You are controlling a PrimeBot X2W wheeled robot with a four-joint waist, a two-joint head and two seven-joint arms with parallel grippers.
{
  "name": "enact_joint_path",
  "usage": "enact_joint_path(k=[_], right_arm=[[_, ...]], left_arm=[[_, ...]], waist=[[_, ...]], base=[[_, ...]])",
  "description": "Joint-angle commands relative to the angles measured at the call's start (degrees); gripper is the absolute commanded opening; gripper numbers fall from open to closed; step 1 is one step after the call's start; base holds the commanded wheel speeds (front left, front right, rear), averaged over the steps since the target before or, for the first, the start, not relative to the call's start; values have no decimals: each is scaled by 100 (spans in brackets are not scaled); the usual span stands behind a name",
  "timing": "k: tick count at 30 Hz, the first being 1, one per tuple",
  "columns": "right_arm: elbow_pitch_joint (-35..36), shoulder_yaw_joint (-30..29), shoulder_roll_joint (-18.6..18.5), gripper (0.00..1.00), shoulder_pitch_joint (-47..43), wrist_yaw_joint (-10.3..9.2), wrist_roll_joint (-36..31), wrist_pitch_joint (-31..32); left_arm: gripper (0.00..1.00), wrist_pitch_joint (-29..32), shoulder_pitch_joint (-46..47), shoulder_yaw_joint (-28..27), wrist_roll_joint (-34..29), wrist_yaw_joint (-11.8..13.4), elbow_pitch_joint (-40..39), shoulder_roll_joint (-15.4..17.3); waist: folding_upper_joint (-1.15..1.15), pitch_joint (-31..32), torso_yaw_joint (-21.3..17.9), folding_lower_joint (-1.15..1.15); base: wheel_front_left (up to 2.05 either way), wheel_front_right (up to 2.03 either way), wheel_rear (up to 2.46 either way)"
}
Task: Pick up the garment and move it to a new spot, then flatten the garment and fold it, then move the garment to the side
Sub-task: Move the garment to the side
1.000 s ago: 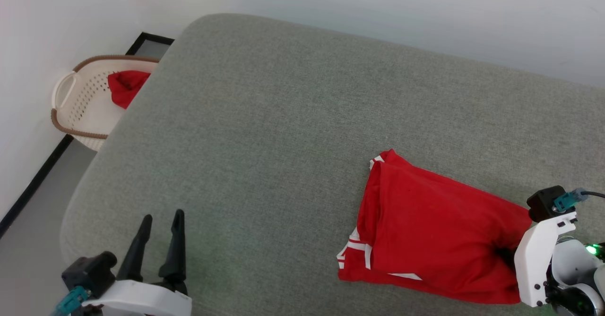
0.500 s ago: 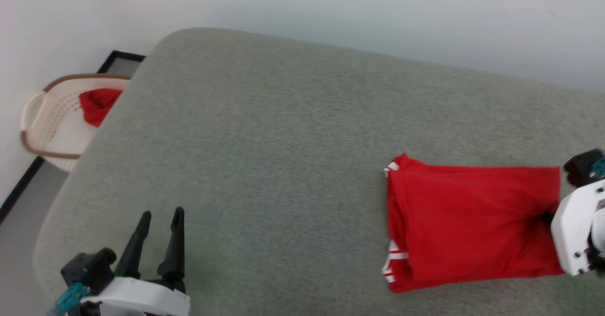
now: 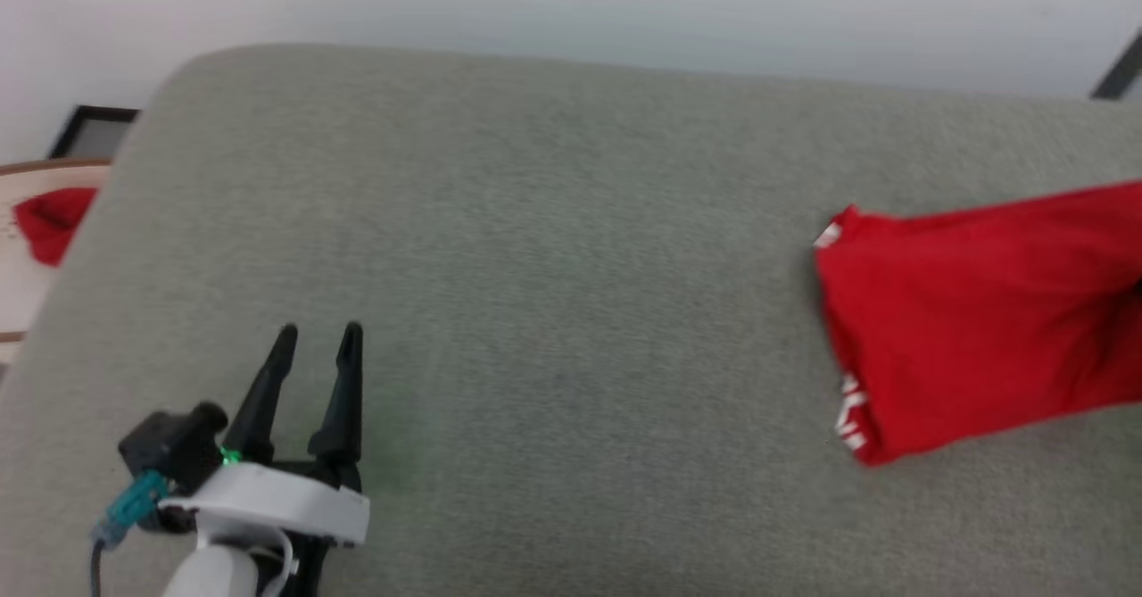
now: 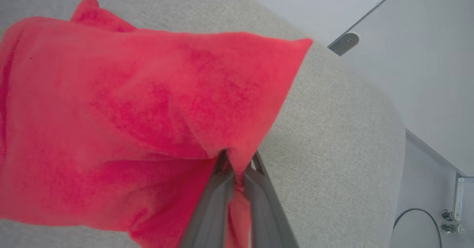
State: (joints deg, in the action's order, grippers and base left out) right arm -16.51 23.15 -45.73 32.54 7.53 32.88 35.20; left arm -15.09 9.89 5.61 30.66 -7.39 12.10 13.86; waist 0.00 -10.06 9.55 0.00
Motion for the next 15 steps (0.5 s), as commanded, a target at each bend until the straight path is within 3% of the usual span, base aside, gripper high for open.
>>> enact_joint_path(k=[1, 15], right_arm=[[-20, 37, -72, 0, 143, -9, -29, -70], [-692, 432, -1063, 0, 1213, -9, -576, -1049]], left_arm=[[100, -1, 106, 28, -39, -14, -22, 26], [100, -1, 826, 228, -70, -14, -159, 202]], waist=[[0, -319, -332, 0], [0, -1214, -916, 0]], base=[[0, 0, 0], [0, 0, 0]])
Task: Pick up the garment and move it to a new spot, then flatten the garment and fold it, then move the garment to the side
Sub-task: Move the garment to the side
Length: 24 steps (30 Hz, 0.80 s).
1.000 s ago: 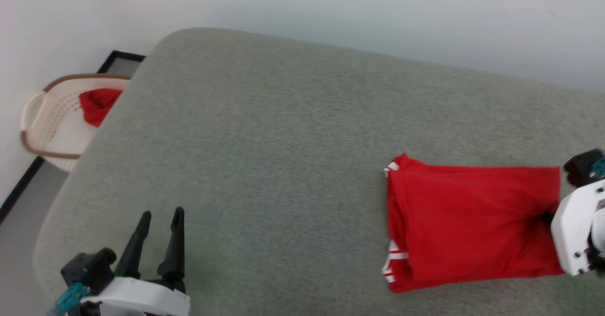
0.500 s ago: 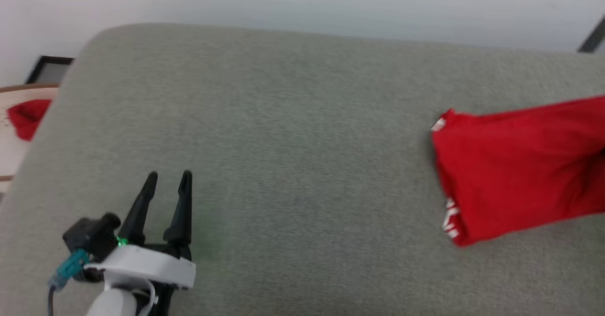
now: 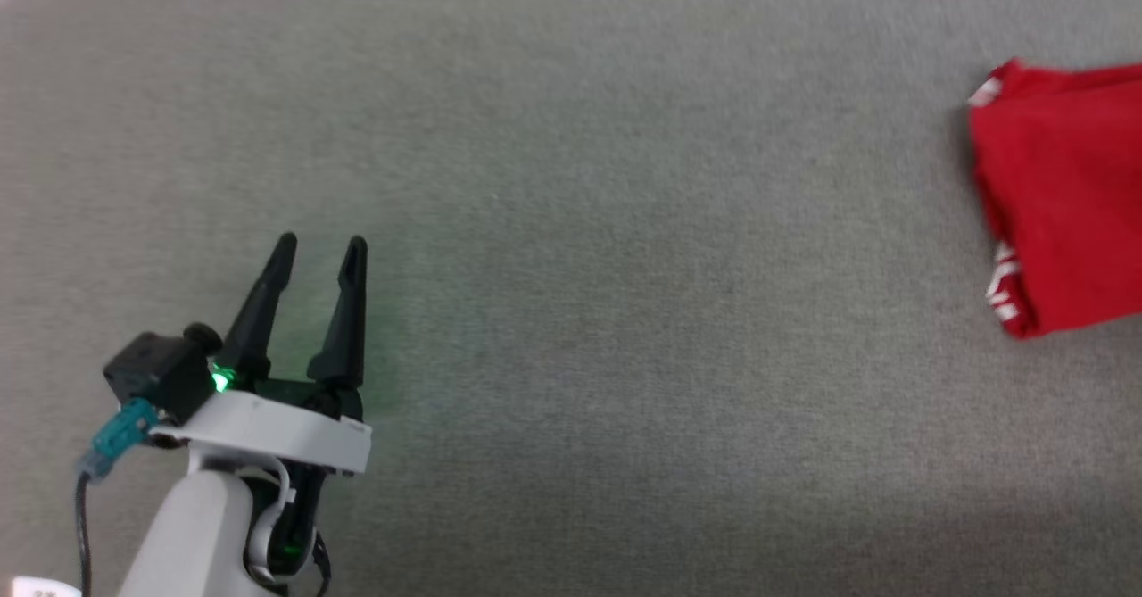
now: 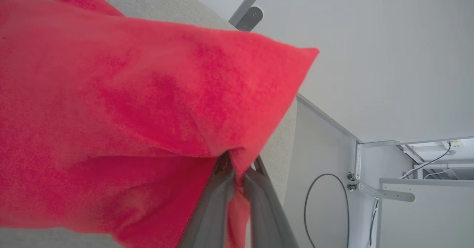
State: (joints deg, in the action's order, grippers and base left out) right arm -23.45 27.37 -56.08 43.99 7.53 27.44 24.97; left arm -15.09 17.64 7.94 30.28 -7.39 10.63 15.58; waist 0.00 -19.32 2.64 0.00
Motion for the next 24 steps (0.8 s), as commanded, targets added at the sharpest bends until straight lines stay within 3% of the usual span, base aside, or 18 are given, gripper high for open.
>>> enact_joint_path(k=[1, 14, 24], right_arm=[[-55, 46, -65, 0, 121, -9, -80, -45], [-772, 185, -442, 0, 839, -9, -1063, -321], [-1400, -42, -120, 0, 1023, -9, -1448, -421]], left_arm=[[100, -1, 86, -1, -34, -14, -21, 41], [100, -1, 444, 95, -71, -14, -126, 118], [100, -1, 578, 153, -8, -14, -83, 137]], waist=[[0, -346, -246, 0], [0, -967, -314, 0], [0, -1142, -227, 0]], base=[[0, 0, 0], [0, 0, 0], [0, 0, 0]])
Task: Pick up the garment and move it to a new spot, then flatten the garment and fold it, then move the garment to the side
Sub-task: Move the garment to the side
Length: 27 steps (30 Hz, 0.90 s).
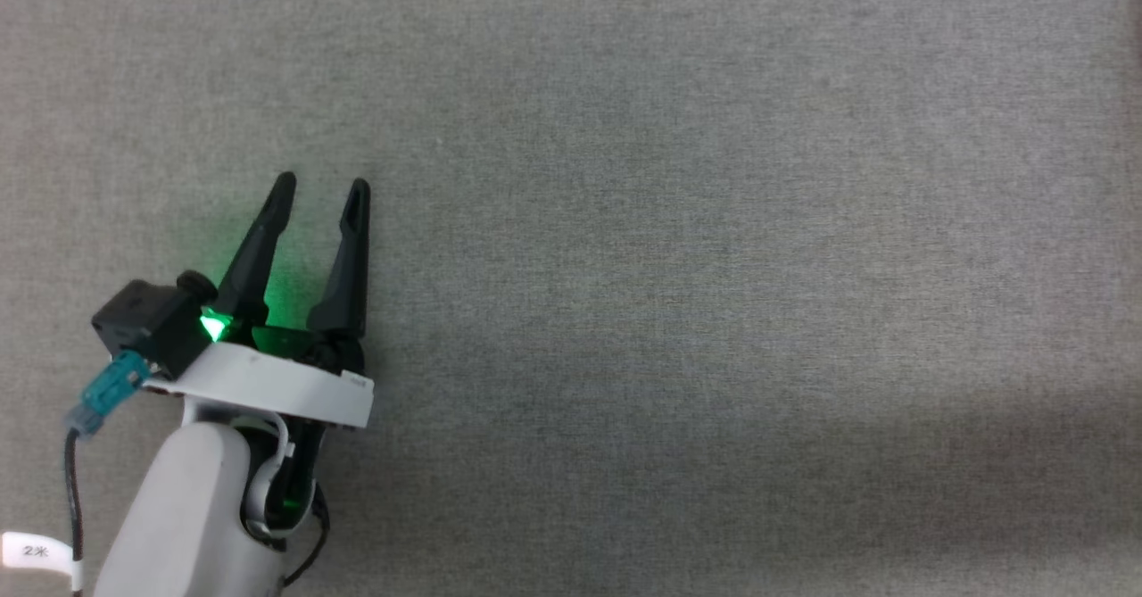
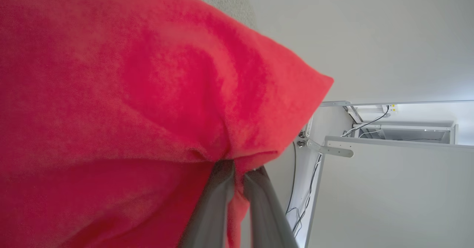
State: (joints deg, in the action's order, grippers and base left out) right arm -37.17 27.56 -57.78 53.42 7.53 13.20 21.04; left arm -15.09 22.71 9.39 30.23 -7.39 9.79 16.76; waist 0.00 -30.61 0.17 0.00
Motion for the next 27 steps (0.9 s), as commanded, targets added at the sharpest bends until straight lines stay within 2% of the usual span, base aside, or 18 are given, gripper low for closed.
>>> enact_joint_path(k=[1, 2, 4, 6, 7, 14, 18, 27], right_arm=[[-103, -110, 80, 5, 104, -9, -43, -42], [-155, -134, 111, 13, 113, -9, -90, -64], [-221, -162, 188, 42, 131, -9, -145, -149], [-261, -203, 249, 89, 144, -9, -252, -228], [-291, -245, 280, 100, 152, -9, -267, -256], [-380, -487, 606, 100, 74, -9, -453, -424], [-473, -727, 784, 100, -120, -9, -405, -808], [-385, -1079, 1584, 100, -822, -9, -475, -1588]], left_arm=[[100, -1, 71, 10, 5, -14, 10, 19], [100, -1, 70, 11, 14, -14, 22, 20], [100, -1, 80, 10, 21, -14, 42, 29], [100, -1, 63, -1, 39, -14, 70, 33], [100, -1, 44, -5, 43, -14, 85, 34], [100, -1, -122, -55, 79, -14, 185, 11], [100, -1, -253, -76, 62, -14, 268, -12], [100, -1, -676, -278, -103, -14, 480, -59]], waist=[[0, -16, 31, 0], [0, -13, 42, 0], [0, 12, 61, 0], [0, 64, 73, 0], [0, 101, 80, 0], [0, 477, 123, 0], [0, 797, 184, 0], [0, 1750, 376, 0]], base=[[0, 0, 0], [0, 0, 0], [0, 0, 0], [0, 0, 0], [0, 0, 0], [0, 0, 0], [0, 0, 0], [0, 0, 0]])
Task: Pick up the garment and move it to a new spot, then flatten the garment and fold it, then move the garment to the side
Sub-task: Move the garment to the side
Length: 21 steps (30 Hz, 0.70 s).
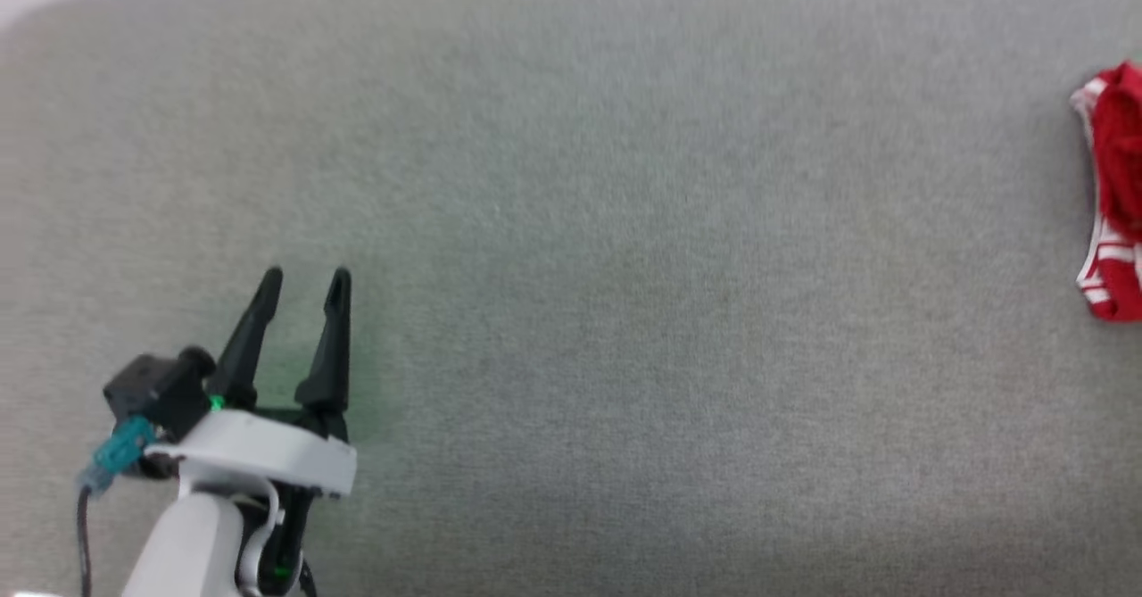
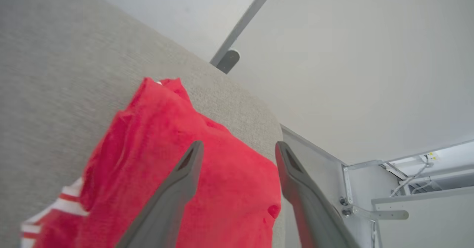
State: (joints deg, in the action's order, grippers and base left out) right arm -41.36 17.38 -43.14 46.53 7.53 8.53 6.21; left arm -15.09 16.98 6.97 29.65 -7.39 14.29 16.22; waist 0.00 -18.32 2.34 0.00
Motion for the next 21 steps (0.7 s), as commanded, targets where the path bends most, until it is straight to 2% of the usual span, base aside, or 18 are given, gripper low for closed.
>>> enact_joint_path(k=[1, 13, 21], right_arm=[[76, -124, 196, 100, -244, -9, -67, -202], [848, -1098, 1323, 100, -1889, -9, -348, -1571], [1626, -1652, 1893, 100, -2779, -8, -579, -1836]], left_arm=[[100, -1, -163, -64, -50, -14, 50, -6], [100, -1, -1083, -390, -68, -14, 159, 107], [100, -1, -1502, -509, 26, -14, -45, 202]], waist=[[0, 627, 183, 0], [0, 1874, 399, 0], [0, 2145, 398, 0]], base=[[0, 0, 0], [0, 0, 0], [0, 0, 0]])
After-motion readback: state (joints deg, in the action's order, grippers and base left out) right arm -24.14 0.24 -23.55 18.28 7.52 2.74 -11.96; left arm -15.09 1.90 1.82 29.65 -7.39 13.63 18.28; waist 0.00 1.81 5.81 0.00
